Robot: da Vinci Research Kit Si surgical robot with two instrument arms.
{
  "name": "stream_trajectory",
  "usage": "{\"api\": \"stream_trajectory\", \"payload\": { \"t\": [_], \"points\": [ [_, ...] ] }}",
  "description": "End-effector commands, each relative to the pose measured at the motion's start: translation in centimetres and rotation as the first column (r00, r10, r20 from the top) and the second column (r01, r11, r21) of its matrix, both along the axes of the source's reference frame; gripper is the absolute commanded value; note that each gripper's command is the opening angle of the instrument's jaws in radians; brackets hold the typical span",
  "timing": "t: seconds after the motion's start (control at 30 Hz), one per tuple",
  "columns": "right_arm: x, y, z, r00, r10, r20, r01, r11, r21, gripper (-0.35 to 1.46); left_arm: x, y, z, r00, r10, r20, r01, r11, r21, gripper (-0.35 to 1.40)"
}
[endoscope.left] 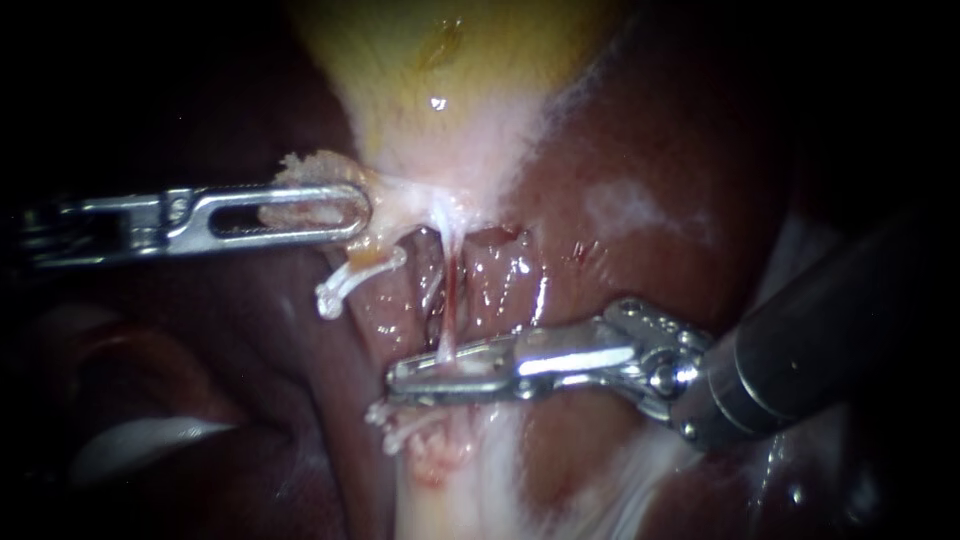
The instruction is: Clipping second clip right tube
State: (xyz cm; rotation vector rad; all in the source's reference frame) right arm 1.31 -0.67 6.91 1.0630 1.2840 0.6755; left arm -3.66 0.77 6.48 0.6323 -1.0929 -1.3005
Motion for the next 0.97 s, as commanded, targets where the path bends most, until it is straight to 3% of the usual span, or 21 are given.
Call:
{"api": "stream_trajectory", "payload": {
  "t": [0.03,0.97],
  "points": [
    [-0.01,0.01,0.00,1.0000,-0.003,-0.003,0.003,1.000,-0.001,-0.35,0.00,0.00,0.00,1.0000,0.000,0.000,0.000,1.000,0.000,-0.35],
    [-0.04,0.01,0.00,1.0000,0.000,0.004,0.000,1.000,-0.003,-0.35,-0.01,0.00,0.00,1.0000,0.000,0.000,0.000,1.000,0.000,-0.35]
  ]
}}
